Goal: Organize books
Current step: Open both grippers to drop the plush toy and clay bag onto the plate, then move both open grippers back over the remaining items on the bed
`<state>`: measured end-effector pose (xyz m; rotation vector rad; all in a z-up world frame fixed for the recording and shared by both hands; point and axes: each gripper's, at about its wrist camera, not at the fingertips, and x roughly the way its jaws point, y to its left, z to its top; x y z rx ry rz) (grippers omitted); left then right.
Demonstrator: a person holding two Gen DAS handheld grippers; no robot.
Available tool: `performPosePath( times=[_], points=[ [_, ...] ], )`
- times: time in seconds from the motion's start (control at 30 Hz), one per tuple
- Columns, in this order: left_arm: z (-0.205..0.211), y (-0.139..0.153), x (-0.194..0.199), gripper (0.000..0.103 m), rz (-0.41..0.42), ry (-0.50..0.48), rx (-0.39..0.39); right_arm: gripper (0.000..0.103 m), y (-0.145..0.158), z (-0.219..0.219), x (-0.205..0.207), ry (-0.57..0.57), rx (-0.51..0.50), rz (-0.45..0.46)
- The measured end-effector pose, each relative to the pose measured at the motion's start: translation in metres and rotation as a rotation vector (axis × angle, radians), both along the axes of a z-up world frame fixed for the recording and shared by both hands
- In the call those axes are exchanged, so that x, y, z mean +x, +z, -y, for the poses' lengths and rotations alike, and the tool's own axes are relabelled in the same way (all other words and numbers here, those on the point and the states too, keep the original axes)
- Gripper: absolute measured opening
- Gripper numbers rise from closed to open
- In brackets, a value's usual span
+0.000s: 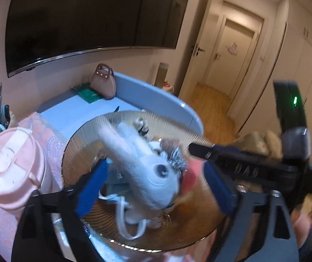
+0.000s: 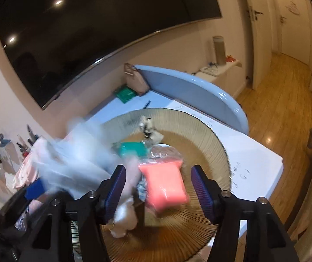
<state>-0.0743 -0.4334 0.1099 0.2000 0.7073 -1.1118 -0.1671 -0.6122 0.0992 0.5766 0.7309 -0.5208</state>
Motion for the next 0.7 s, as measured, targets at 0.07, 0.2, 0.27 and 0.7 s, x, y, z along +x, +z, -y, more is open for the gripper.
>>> performPosePath(
  times=[0.07, 0.2, 0.27, 0.7],
  points=[
    [0.001, -0.003, -0.005, 0.094, -0.018, -0.019, 0.008, 0.061, -0.001, 0.002, -0.004, -0.003, -0.005, -0.005],
    [-0.011, -0.003, -0.01, 0.094, -0.017, -0.021, 0.013, 0.061, 0.001, 0.001, -0.007, 0.002, 0.016, 0.012],
    [-0.017, 0.001, -0.014, 0.094, -0.006, -0.015, 0.01, 0.061, 0.004, -0.003, -0.007, 0.008, 0.015, 0.014],
    [-0.09, 0.025, -0.027, 0.094, -0.031, -0.024, -0.036, 0.061, 0.031, -0.052, 0.0, 0.09, -0.041, 0.032]
  ],
)
